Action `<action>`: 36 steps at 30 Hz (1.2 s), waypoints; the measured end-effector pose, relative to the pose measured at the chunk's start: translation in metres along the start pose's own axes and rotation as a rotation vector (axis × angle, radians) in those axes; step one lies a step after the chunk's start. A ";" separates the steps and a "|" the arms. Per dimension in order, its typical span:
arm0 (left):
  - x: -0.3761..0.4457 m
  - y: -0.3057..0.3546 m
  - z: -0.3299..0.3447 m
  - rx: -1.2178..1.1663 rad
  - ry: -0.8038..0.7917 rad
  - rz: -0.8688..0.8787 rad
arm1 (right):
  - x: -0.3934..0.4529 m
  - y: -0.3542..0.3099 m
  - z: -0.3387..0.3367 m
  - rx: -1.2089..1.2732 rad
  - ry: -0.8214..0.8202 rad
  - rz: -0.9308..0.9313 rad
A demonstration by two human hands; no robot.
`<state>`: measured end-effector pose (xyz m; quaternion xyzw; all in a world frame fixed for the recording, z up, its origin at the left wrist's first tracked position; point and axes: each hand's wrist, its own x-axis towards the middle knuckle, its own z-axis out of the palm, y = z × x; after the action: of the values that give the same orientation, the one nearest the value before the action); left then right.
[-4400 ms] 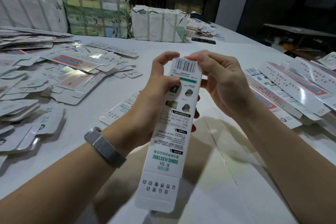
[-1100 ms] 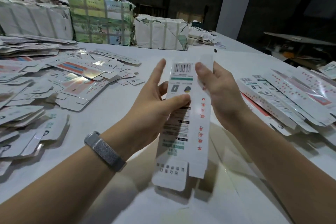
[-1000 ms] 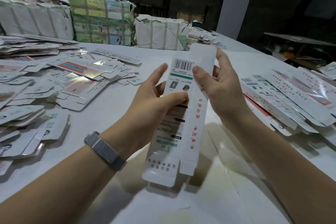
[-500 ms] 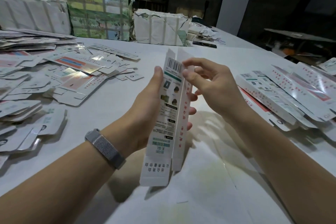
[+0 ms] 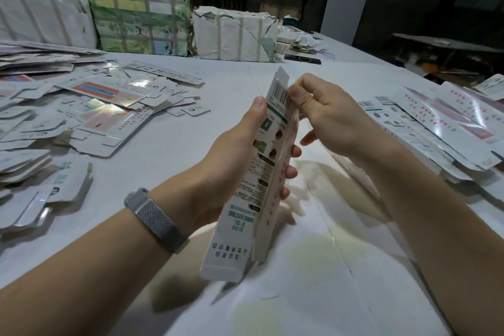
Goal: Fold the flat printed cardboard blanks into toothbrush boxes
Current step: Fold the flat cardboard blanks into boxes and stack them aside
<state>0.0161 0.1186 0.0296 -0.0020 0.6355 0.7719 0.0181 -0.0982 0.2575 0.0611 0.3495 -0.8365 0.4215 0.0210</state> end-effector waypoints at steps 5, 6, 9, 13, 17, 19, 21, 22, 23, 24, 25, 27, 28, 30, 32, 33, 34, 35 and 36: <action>0.000 0.001 -0.004 0.050 -0.002 0.018 | -0.002 -0.004 -0.004 0.110 -0.063 0.052; 0.000 0.001 -0.006 0.031 -0.007 0.015 | -0.002 -0.004 -0.003 0.110 -0.072 0.042; -0.002 0.001 -0.007 -0.070 -0.018 -0.035 | -0.002 -0.003 -0.001 -0.035 -0.142 0.060; -0.003 -0.002 -0.004 -0.069 -0.055 -0.097 | -0.001 0.001 -0.004 -0.258 -0.125 0.028; -0.001 0.002 -0.007 -0.116 -0.079 -0.064 | -0.004 -0.002 -0.001 0.094 -0.144 0.025; -0.002 0.003 -0.009 -0.146 -0.107 -0.051 | -0.004 -0.003 0.001 0.155 -0.132 0.008; -0.003 0.001 -0.011 -0.148 -0.114 -0.049 | -0.004 -0.004 0.003 0.168 -0.114 0.002; -0.004 -0.001 -0.012 -0.127 -0.117 -0.040 | -0.005 -0.004 0.002 0.170 -0.108 0.008; -0.005 -0.001 -0.011 -0.110 -0.129 -0.027 | -0.004 -0.004 0.000 0.175 -0.107 0.015; -0.008 -0.002 -0.011 -0.106 -0.148 -0.007 | -0.004 -0.003 -0.001 0.185 -0.104 0.021; -0.007 0.000 -0.009 -0.095 -0.148 0.008 | -0.003 -0.003 -0.003 0.202 -0.095 0.019; -0.008 -0.006 -0.011 -0.021 -0.140 0.101 | -0.001 -0.002 -0.005 0.264 -0.061 -0.013; -0.009 -0.009 -0.014 -0.012 -0.131 0.169 | 0.000 -0.002 -0.004 0.300 -0.042 -0.035; -0.003 -0.015 -0.016 0.021 -0.123 0.283 | 0.000 -0.002 -0.002 0.350 -0.017 -0.077; 0.003 -0.011 -0.010 0.011 -0.057 0.207 | -0.001 -0.002 0.000 0.377 0.004 -0.108; 0.005 -0.007 -0.007 -0.036 -0.016 0.164 | -0.001 -0.001 0.000 0.397 0.016 -0.121; 0.002 -0.007 -0.006 -0.059 -0.005 0.158 | -0.001 -0.001 0.001 0.422 0.027 -0.133; 0.001 -0.008 -0.009 -0.072 -0.010 0.173 | -0.001 -0.001 0.003 0.441 0.034 -0.149; 0.003 -0.008 -0.011 -0.086 -0.010 0.192 | -0.001 -0.001 0.004 0.444 0.037 -0.170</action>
<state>0.0136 0.1098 0.0194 0.0620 0.5989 0.7967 -0.0530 -0.0958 0.2549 0.0589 0.4070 -0.6903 0.5982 -0.0058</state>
